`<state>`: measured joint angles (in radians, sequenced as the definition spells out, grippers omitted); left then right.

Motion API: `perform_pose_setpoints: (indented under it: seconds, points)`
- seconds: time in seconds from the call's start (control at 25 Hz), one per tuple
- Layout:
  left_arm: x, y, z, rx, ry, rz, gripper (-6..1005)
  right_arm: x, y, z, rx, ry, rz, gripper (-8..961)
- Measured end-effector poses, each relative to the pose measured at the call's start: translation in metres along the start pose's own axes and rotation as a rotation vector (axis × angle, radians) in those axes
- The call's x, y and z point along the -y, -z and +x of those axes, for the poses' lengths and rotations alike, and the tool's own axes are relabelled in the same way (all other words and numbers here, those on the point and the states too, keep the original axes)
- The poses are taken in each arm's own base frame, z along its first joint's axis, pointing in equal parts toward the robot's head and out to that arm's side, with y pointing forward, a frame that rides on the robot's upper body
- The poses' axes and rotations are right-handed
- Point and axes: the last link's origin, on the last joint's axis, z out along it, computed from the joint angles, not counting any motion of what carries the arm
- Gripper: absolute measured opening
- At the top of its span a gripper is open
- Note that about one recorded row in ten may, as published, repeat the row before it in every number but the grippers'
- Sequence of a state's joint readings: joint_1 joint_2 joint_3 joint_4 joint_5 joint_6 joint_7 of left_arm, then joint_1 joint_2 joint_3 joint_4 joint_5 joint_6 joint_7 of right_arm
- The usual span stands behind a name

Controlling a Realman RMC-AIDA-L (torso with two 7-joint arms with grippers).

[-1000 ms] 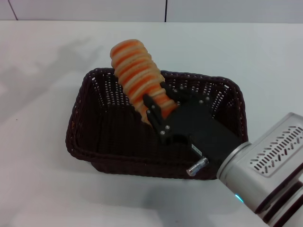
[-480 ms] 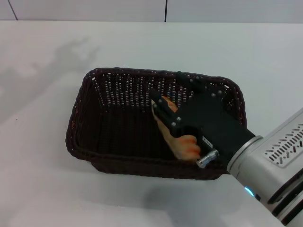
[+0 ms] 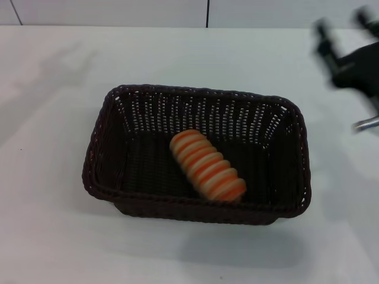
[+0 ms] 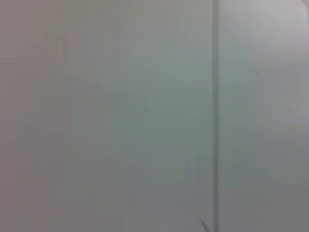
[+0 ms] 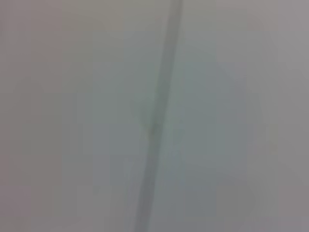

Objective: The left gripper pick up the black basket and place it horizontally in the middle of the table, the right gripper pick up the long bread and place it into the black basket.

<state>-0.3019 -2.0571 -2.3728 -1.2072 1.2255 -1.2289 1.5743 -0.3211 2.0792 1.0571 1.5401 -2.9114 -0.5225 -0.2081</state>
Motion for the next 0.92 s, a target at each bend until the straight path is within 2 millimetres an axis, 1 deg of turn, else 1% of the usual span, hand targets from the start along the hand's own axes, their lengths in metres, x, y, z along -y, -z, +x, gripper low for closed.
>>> perform_pose_setpoints:
  seconds: [0.04, 0.08, 0.16, 0.2, 0.24, 0.36, 0.4, 0.44, 0.48, 0.52, 0.56, 0.6, 0.64, 0.68, 0.8, 0.84, 0.92]
  points:
    - [0.004, 0.003, -0.004, -0.026, 0.015, 0.019, 459, 0.0, 0.0, 0.0, 0.0, 0.0, 0.0, 570]
    - [0.008, 0.007, -0.008, -0.05, 0.026, 0.043, 459, 0.01, 0.002, 0.0, 0.019, 0.01, 0.032, 570]
    - [0.012, 0.011, -0.013, -0.068, 0.03, 0.066, 459, 0.031, 0.008, 0.001, 0.061, 0.018, 0.107, 570]
    - [0.018, 0.017, -0.022, -0.105, 0.015, 0.114, 459, 0.05, 0.015, 0.003, 0.096, 0.01, 0.187, 570]
    - [0.018, 0.017, -0.022, -0.105, 0.015, 0.114, 459, 0.05, 0.015, 0.003, 0.096, 0.01, 0.187, 570]
    - [0.025, 0.028, -0.037, -0.144, -0.017, 0.186, 459, 0.08, 0.031, 0.01, 0.144, 0.012, 0.309, 571]
    - [0.029, 0.034, -0.043, -0.161, -0.029, 0.222, 459, 0.094, 0.041, 0.013, 0.18, 0.02, 0.375, 571]
    - [0.033, 0.04, -0.051, -0.179, -0.051, 0.267, 459, 0.094, 0.041, 0.013, 0.18, 0.02, 0.375, 571]
    - [0.034, 0.044, -0.055, -0.183, -0.061, 0.288, 459, 0.108, 0.051, 0.019, 0.199, 0.029, 0.439, 571]
    - [0.036, 0.048, -0.061, -0.187, -0.074, 0.315, 459, 0.108, 0.051, 0.019, 0.199, 0.029, 0.439, 571]
    - [0.037, 0.051, -0.065, -0.188, -0.082, 0.334, 459, 0.115, 0.055, 0.022, 0.206, 0.032, 0.472, 571]
    - [0.04, 0.059, -0.074, -0.185, -0.093, 0.382, 459, 0.128, 0.062, 0.029, 0.199, 0.04, 0.527, 571]
    - [0.04, 0.059, -0.074, -0.185, -0.093, 0.382, 459, 0.128, 0.062, 0.029, 0.199, 0.04, 0.527, 571]
    - [0.042, 0.063, -0.078, -0.179, -0.097, 0.406, 459, 0.134, 0.065, 0.034, 0.192, 0.045, 0.549, 571]
    - [0.043, 0.067, -0.083, -0.173, -0.104, 0.43, 459, 0.148, 0.073, 0.046, 0.195, 0.08, 0.607, 571]
    - [0.043, 0.067, -0.083, -0.173, -0.104, 0.43, 459, 0.148, 0.073, 0.046, 0.195, 0.08, 0.607, 571]
    - [0.047, 0.081, -0.097, -0.138, -0.084, 0.498, 459, 0.153, 0.073, 0.051, 0.204, 0.09, 0.63, 571]
